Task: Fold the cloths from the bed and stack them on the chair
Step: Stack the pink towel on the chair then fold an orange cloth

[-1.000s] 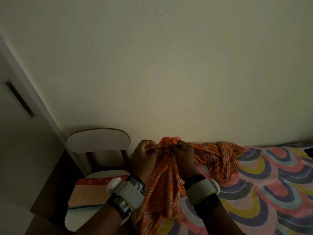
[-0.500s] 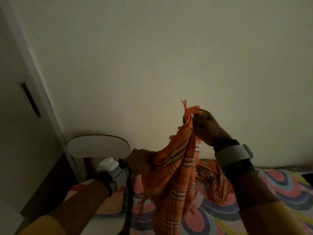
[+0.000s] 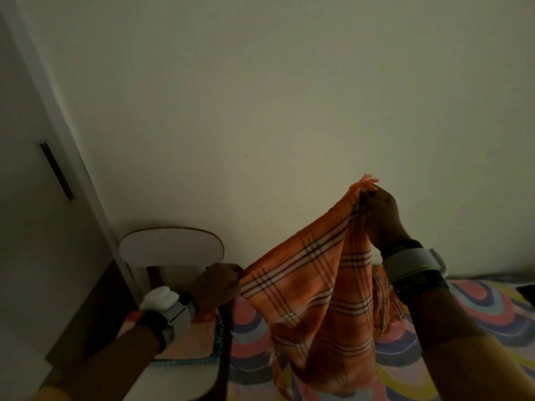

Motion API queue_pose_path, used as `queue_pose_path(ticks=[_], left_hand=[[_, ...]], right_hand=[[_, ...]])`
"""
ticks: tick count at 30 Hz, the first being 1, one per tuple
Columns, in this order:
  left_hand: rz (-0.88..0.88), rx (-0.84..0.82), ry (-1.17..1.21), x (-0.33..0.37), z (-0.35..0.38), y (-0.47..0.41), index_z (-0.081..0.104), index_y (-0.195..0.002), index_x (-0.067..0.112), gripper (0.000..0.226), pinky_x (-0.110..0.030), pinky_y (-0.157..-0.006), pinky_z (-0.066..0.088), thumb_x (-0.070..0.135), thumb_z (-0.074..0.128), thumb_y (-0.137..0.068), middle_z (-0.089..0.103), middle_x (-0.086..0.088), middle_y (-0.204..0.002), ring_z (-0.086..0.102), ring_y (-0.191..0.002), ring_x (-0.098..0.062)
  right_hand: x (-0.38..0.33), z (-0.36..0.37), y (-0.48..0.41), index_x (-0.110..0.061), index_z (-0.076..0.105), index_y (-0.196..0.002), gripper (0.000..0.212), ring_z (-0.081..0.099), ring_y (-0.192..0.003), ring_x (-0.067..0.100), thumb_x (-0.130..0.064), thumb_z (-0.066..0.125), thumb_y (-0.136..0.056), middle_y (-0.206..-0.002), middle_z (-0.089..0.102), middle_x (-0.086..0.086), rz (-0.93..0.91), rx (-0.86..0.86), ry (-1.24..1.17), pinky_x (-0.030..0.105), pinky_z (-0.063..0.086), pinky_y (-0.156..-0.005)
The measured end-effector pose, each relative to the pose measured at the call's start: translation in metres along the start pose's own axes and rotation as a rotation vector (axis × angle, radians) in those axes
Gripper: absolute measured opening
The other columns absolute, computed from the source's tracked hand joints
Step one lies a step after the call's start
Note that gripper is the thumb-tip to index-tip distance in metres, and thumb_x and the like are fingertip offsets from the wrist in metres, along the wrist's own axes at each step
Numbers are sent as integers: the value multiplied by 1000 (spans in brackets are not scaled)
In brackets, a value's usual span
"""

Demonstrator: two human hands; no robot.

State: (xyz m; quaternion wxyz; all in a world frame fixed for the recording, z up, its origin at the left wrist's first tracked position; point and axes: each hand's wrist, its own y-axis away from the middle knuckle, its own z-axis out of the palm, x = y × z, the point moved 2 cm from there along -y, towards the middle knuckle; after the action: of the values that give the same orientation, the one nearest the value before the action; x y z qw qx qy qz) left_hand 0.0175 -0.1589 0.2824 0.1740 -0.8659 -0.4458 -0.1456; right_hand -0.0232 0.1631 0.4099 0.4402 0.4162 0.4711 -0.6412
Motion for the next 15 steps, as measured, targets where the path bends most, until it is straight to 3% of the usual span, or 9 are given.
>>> queue_pose_path(ticks=[3,6,10,15], left_hand=[[191,145,-34,2,-20,9,68,-78,6,43,-30,-61,52,36,41,-92,68,-9,-84,63,-69,-18],[241,202,-24,6,-26,13,68,-87,8,25,-32,-58,52,19,46,-85,66,-8,-83,62,-69,-23],[242,238,79,16,-26,17,54,-92,23,9,-29,-60,45,27,48,-87,59,-4,-83,56,-69,-20],[328,165,-129,26,-8,23,50,-120,21,44,-24,-56,52,46,27,-93,69,-3,-88,65,-67,-18]], right_hand=[[1,-10,6,-6,56,-76,32,61,-49,9,-1,34,-98,-54,63,-2,5,94,42,21,52,-51],[0,-12,10,-9,58,-76,33,62,-51,5,-2,35,-98,-70,60,8,1,167,117,20,52,-52],[-2,0,15,-7,58,-78,31,61,-53,8,1,34,-96,-70,58,10,-16,114,140,19,52,-52],[-2,14,17,-5,60,-82,29,61,-54,13,-3,36,-98,-60,65,0,-35,-6,84,23,53,-55]])
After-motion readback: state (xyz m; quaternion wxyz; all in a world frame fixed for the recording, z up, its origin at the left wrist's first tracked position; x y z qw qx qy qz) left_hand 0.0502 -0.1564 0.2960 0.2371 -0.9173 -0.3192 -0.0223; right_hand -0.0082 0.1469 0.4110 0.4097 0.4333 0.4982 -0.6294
